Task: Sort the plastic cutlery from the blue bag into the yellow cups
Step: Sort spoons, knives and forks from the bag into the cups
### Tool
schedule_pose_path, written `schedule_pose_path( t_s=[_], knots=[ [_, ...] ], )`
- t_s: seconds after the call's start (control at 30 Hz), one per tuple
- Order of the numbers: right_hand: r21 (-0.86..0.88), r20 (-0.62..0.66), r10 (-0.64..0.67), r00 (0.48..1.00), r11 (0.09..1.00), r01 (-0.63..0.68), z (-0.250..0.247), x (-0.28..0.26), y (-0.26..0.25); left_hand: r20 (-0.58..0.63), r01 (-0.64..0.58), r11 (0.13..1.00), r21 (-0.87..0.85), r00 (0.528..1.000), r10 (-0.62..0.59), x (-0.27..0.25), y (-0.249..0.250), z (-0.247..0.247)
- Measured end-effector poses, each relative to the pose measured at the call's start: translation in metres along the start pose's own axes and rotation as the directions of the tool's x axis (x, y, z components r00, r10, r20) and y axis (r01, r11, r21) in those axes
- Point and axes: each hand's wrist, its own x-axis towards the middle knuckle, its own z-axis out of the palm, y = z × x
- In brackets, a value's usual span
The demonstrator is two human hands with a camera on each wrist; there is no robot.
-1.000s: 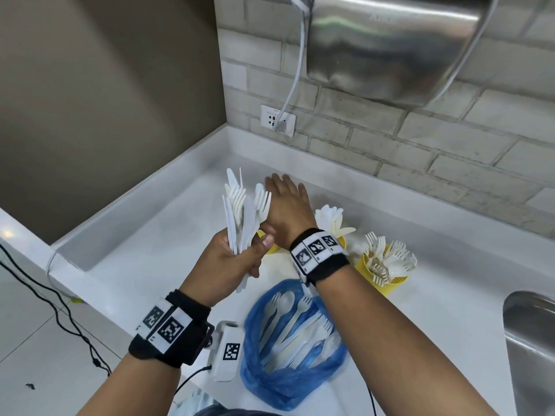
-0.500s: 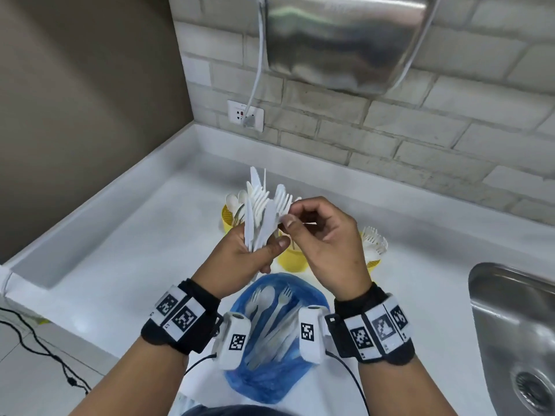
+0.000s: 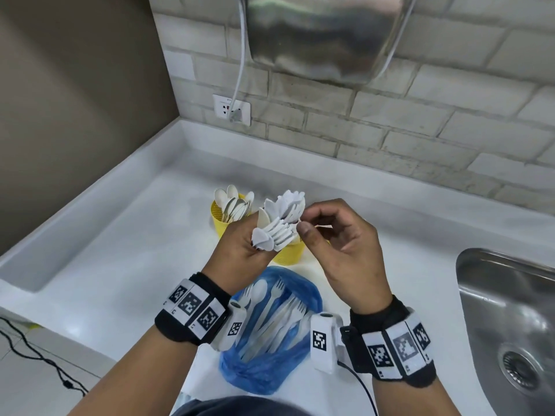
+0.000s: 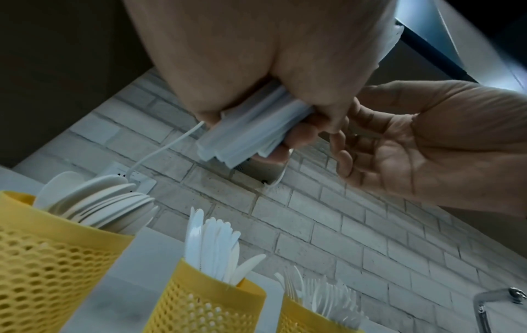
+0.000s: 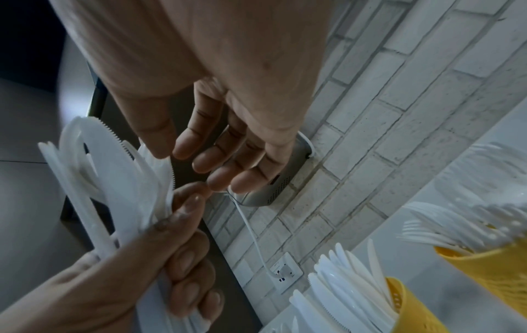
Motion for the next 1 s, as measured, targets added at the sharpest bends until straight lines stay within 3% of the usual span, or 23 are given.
schedule_pose_path(
  t_s=[0.2, 0.53, 1.0],
  knots=[
    [-0.019, 0.077, -0.016, 0.997, 1.000, 0.018, -0.004, 0.003, -0.008, 0.013, -0.021, 1.000, 0.005, 1.000, 0.021, -0.002, 0.000, 0.000],
    [-0.148, 0.182, -0.103, 0.978, 0.980, 0.131, -0.017, 0.009, -0.023, 0.115, -0.180, 0.973, 0.142, 0.980, 0.164, 0.000, -0.001, -0.002],
    [-0.168, -0.011, -0.198, 0.980, 0.967, 0.193, -0.018, 0.012, -0.028, 0.171, -0.098, 0.990, 0.104, 0.982, 0.079, -0.003, 0.003, -0.003]
  ],
)
